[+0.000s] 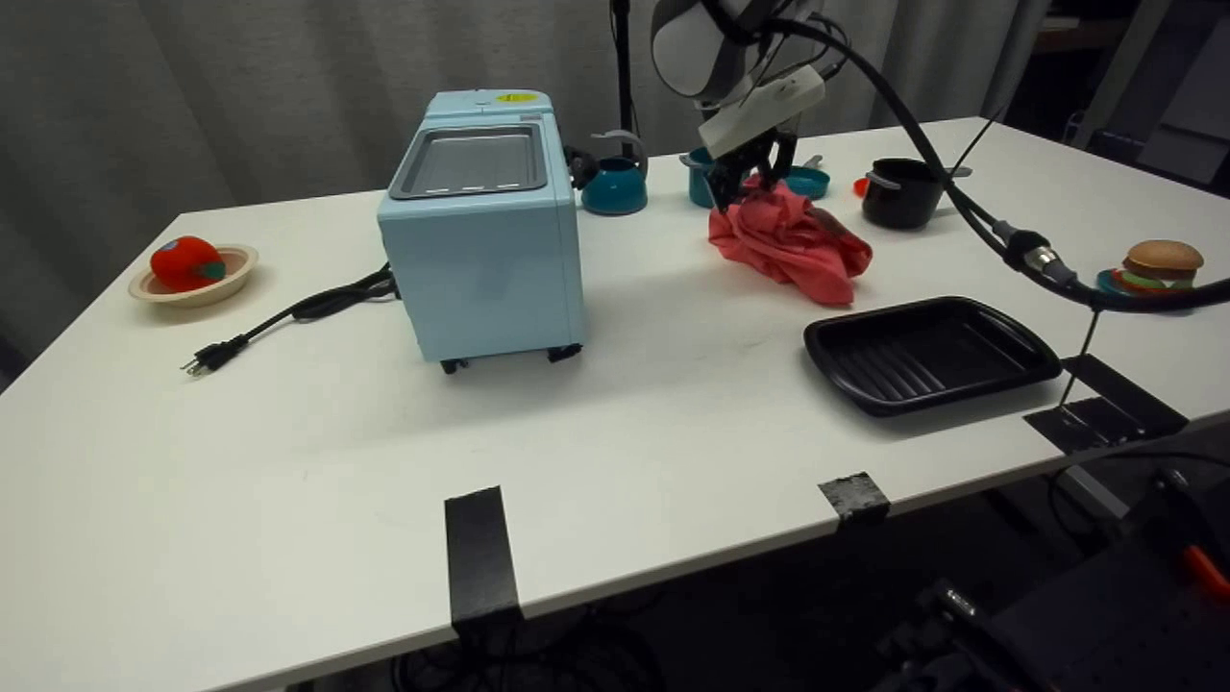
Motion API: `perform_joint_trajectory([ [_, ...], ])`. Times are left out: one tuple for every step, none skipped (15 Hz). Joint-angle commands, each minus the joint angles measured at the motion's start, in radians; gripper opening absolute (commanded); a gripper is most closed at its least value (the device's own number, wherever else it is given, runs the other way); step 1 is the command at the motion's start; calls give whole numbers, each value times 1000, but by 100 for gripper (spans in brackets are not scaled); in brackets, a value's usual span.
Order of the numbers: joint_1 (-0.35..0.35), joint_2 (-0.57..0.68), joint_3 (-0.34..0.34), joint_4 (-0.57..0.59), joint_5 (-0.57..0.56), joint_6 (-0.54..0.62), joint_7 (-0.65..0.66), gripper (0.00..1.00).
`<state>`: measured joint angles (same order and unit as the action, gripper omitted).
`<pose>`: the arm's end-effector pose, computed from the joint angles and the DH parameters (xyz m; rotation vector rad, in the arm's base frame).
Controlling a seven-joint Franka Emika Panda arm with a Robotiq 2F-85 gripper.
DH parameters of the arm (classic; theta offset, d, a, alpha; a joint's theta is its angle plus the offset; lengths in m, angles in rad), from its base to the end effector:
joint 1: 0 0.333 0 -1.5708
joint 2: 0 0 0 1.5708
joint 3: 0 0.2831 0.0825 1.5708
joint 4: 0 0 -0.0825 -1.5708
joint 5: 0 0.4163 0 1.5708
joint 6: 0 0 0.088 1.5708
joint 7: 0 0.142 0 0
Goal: Completely fold the red cloth
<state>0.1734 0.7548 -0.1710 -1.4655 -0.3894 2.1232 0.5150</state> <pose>0.7155 -0.0142 0.1609 2.6721 -0.3340 0.0331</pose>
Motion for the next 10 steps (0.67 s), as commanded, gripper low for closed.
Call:
perform_joint_trajectory([
  [11, 73, 0, 11, 6, 91, 20, 0],
  [14, 94, -3, 14, 8, 109, 20, 0],
  [11, 111, -5, 22, 16, 113, 13, 0],
  [9, 123, -7, 26, 22, 119, 10, 0],
  [5, 128, -8, 31, 30, 118, 3, 11],
  [1, 126, -11, 34, 37, 117, 0, 26],
  [-3, 116, -14, 36, 41, 108, -7, 34],
  [-7, 106, -16, 36, 46, 99, -13, 40],
  [-15, 94, -15, 37, 51, 85, -36, 49],
  [-20, 80, -15, 37, 58, 71, -48, 56],
])
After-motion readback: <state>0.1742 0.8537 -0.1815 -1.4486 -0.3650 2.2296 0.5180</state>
